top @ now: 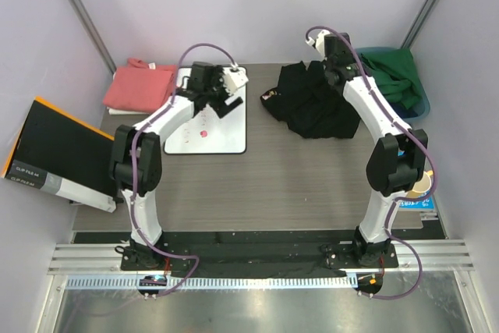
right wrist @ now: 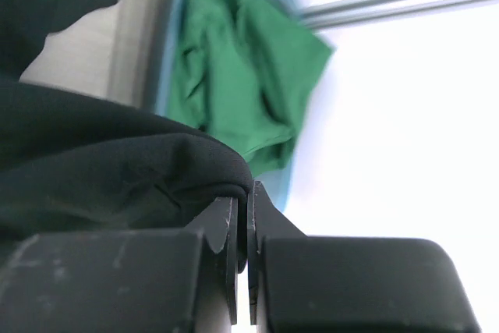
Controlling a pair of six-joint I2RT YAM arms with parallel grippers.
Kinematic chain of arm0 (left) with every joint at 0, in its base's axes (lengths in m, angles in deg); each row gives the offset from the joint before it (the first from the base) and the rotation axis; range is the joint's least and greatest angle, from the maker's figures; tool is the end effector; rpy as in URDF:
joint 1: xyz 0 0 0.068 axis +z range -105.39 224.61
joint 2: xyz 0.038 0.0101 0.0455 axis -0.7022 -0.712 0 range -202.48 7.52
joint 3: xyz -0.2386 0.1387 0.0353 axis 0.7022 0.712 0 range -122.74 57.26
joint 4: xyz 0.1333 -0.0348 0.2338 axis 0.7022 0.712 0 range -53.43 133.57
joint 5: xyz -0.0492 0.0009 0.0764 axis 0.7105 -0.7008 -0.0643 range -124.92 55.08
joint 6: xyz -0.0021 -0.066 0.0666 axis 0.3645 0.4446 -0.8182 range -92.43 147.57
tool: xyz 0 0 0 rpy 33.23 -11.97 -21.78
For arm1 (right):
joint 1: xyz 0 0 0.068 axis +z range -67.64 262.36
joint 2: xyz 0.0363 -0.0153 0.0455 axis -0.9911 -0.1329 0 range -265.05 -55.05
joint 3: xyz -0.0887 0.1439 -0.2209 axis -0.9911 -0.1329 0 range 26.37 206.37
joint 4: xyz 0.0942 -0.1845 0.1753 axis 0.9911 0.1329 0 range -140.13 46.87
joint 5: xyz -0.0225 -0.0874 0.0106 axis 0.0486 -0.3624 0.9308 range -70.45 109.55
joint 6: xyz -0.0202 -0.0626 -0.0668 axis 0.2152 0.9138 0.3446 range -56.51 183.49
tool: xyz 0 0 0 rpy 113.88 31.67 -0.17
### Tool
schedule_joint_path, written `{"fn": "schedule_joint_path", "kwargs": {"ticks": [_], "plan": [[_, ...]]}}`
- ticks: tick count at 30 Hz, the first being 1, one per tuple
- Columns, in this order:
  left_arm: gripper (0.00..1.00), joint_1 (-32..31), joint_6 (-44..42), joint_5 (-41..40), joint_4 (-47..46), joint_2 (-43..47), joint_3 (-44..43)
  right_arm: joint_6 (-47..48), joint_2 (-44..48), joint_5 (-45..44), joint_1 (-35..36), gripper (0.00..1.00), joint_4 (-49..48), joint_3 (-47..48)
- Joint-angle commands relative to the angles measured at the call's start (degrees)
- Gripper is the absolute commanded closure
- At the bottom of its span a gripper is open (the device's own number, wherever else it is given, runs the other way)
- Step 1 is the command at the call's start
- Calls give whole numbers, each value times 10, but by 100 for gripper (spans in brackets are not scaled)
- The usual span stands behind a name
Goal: Fold and stack the t-shirts
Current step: Flatten out the tshirt
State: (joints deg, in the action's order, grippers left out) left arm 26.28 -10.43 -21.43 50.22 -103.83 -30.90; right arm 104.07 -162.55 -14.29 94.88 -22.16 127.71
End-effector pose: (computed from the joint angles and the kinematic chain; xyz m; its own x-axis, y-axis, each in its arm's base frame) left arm 0.4700 -0.1765 0.2255 -0.1512 0.6807 -0.7168 0.7309 0.5652 0.3825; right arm 0.4797 0.0583 0.3219 -0.5916 -0.6848 -0.4254 -0.1512 0.6126 -0.7758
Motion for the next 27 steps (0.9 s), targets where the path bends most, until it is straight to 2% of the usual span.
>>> {"fn": "schedule_joint_path", "kwargs": {"ticks": [1,3,5,10,17,20,21,23,24,26,27], "plan": [[0,-47,-48,92,-71,-34,-10,66,38,-59,1,99,-118,5],[0,-65,-49,115,-133,-45,1,68,37,-61,1,99,-119,8],[0,-85,-47,114,-154,-71,-9,67,41,-62,1,99,-119,5],[0,-113,-17,83,-237,-118,-21,69,65,-54,0,99,-117,-22],[2,-140,-13,33,-278,-183,-65,67,107,-32,1,99,-114,-62],[22,-146,2,28,-288,-202,-85,66,128,-20,0,99,-113,-82],[34,-149,8,27,-294,-210,-91,65,135,-18,0,99,-112,-87],[43,-154,9,27,-297,-217,-98,66,143,-11,0,99,-113,-98],[59,-156,11,26,-302,-220,-104,66,145,-10,-2,99,-113,-100],[80,-160,12,26,-302,-222,-107,65,150,-6,-4,99,-112,-102],[100,-161,12,25,-302,-221,-109,66,150,-4,-6,99,-114,-103]]}}
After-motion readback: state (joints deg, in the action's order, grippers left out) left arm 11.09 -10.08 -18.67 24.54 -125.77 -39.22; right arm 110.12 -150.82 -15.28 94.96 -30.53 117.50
